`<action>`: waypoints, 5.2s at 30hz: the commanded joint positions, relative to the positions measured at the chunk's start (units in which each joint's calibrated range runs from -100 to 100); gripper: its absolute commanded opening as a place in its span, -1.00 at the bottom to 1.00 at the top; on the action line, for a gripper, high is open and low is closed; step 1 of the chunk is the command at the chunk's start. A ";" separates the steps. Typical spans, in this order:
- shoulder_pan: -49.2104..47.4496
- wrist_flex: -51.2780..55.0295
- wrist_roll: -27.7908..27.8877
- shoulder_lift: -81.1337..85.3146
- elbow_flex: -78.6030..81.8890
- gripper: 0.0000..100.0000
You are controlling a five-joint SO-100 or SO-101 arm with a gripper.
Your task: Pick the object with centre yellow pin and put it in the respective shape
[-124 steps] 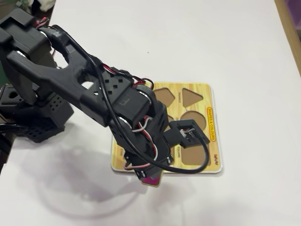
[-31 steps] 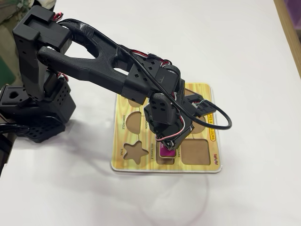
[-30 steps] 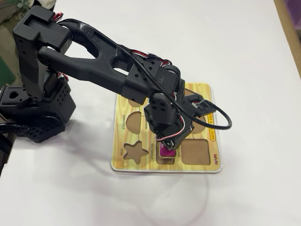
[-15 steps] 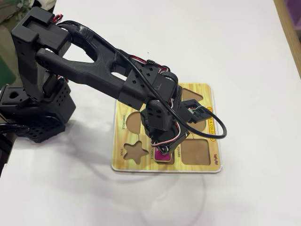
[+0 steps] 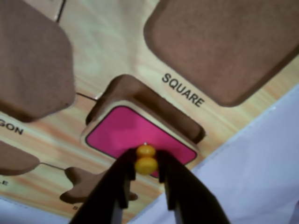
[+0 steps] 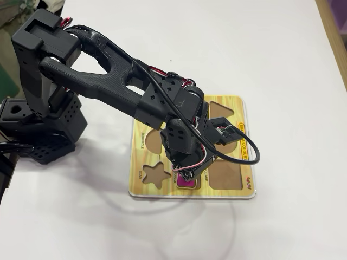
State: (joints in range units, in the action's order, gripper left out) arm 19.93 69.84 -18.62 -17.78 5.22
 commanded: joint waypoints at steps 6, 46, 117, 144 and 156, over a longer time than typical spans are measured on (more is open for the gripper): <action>-0.20 -0.95 0.21 1.05 -0.45 -0.98; -1.86 -2.77 0.05 0.29 -0.36 -0.98; -9.18 -3.03 -16.43 36.19 26.17 -0.38; -12.70 -3.03 -35.31 88.91 64.21 -0.38; -14.16 -3.03 -37.19 104.31 74.01 -0.38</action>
State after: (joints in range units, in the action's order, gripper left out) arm 6.27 67.35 -55.69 83.76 78.33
